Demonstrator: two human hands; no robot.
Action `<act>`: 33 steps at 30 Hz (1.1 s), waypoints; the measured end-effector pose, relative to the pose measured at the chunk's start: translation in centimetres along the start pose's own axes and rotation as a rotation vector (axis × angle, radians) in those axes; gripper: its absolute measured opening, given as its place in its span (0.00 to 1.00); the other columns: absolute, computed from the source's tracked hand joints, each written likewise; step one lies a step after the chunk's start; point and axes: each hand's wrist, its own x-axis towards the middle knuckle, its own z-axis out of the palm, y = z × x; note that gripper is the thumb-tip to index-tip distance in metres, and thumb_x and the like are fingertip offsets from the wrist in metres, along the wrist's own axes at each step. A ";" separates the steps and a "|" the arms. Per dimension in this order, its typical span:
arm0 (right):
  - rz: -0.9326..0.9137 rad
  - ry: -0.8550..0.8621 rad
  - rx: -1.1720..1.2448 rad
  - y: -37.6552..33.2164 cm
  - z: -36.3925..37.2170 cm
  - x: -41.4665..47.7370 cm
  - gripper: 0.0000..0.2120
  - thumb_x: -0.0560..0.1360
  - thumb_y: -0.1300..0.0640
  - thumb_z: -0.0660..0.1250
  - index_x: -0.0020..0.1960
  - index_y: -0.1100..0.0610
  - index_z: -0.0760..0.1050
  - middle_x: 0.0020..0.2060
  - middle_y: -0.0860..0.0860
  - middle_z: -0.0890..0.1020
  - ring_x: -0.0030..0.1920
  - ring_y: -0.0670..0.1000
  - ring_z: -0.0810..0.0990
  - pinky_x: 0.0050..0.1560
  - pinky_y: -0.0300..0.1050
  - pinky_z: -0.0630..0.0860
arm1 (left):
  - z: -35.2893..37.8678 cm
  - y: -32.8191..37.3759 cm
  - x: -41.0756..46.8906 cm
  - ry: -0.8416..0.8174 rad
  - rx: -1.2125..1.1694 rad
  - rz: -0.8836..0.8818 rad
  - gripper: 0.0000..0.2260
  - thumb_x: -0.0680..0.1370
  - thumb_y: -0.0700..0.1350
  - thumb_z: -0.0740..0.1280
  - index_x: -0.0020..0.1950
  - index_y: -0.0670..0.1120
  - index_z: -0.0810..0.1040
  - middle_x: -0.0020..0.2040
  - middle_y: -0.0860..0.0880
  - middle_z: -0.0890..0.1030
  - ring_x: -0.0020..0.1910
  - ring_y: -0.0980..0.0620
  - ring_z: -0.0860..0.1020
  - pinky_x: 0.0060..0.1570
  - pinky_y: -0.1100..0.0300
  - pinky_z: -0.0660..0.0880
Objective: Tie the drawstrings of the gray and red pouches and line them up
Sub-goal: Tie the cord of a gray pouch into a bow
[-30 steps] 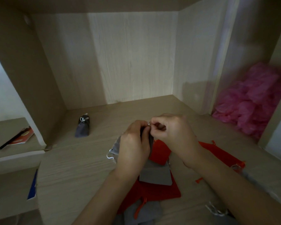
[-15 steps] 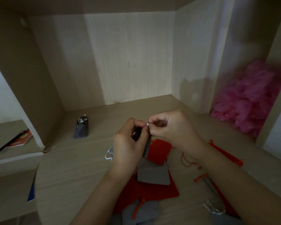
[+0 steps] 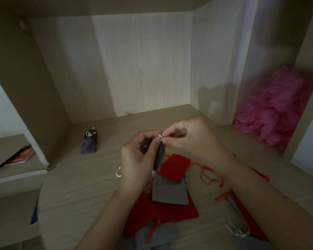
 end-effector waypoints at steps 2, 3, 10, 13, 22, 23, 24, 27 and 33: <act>-0.007 -0.025 -0.015 0.0 -0.5 0.0 0.07 0.69 0.62 0.74 0.38 0.50 0.82 0.30 0.46 0.83 0.33 0.42 0.82 0.36 0.33 0.75 | 0.1 -0.1 0.0 -0.020 0.047 0.029 0.08 0.75 0.34 0.68 0.46 0.46 0.82 0.41 0.51 0.84 0.42 0.55 0.82 0.44 0.62 0.78; -0.019 -0.035 -0.049 0.0 -0.6 0.0 0.08 0.69 0.62 0.74 0.37 0.49 0.81 0.29 0.45 0.83 0.32 0.42 0.81 0.35 0.32 0.75 | 0.2 -0.2 -0.1 -0.028 0.065 0.037 0.08 0.75 0.34 0.68 0.46 0.47 0.82 0.41 0.52 0.84 0.42 0.55 0.82 0.44 0.62 0.78; -0.102 0.021 -0.306 -0.4 0.2 0.0 0.02 0.68 0.63 0.72 0.37 0.58 0.80 0.24 0.41 0.74 0.26 0.37 0.74 0.29 0.26 0.66 | 0.6 0.2 -0.3 -0.026 -0.037 -0.024 0.09 0.74 0.33 0.67 0.45 0.47 0.81 0.40 0.52 0.84 0.41 0.56 0.82 0.42 0.65 0.77; -0.245 0.142 -0.436 -0.3 1.0 -0.1 0.03 0.65 0.60 0.70 0.35 0.60 0.79 0.25 0.47 0.76 0.26 0.43 0.73 0.31 0.31 0.68 | 0.5 0.5 0.0 -0.045 -0.176 -0.103 0.07 0.74 0.33 0.67 0.46 0.42 0.81 0.38 0.51 0.84 0.39 0.57 0.82 0.40 0.67 0.77; -0.458 0.271 -0.630 0.0 2.1 -0.1 0.14 0.70 0.57 0.57 0.32 0.62 0.76 0.27 0.55 0.76 0.24 0.54 0.75 0.22 0.41 0.71 | 0.5 0.4 0.1 0.093 -0.332 -0.223 0.03 0.70 0.37 0.70 0.43 0.39 0.81 0.35 0.48 0.83 0.35 0.55 0.81 0.37 0.66 0.77; -0.463 0.282 -0.661 0.0 2.2 -0.1 0.14 0.70 0.58 0.56 0.31 0.62 0.75 0.26 0.55 0.75 0.23 0.54 0.74 0.21 0.40 0.70 | 0.6 0.5 0.1 0.098 -0.328 -0.219 0.02 0.71 0.35 0.70 0.43 0.38 0.80 0.34 0.48 0.83 0.35 0.55 0.81 0.37 0.66 0.77; -0.463 0.290 -0.684 0.0 2.2 -0.1 0.14 0.69 0.58 0.56 0.30 0.62 0.74 0.25 0.55 0.74 0.22 0.54 0.73 0.20 0.39 0.69 | 0.7 0.6 0.0 0.095 -0.323 -0.215 0.02 0.72 0.34 0.69 0.43 0.38 0.80 0.33 0.48 0.83 0.34 0.56 0.80 0.36 0.66 0.77; -0.438 0.264 -0.662 0.1 2.0 0.0 0.12 0.68 0.58 0.57 0.30 0.63 0.74 0.26 0.55 0.75 0.23 0.53 0.73 0.22 0.39 0.69 | 0.7 0.8 0.0 0.076 -0.323 -0.213 0.02 0.72 0.33 0.69 0.43 0.38 0.80 0.33 0.49 0.83 0.34 0.57 0.80 0.36 0.67 0.77; -0.201 0.030 -0.342 -0.2 0.3 0.1 0.03 0.70 0.63 0.69 0.41 0.58 0.81 0.32 0.45 0.79 0.38 0.43 0.78 0.36 0.27 0.71 | 0.4 0.7 0.2 0.064 -0.327 -0.214 0.03 0.72 0.33 0.68 0.43 0.39 0.80 0.33 0.49 0.82 0.33 0.57 0.80 0.36 0.67 0.77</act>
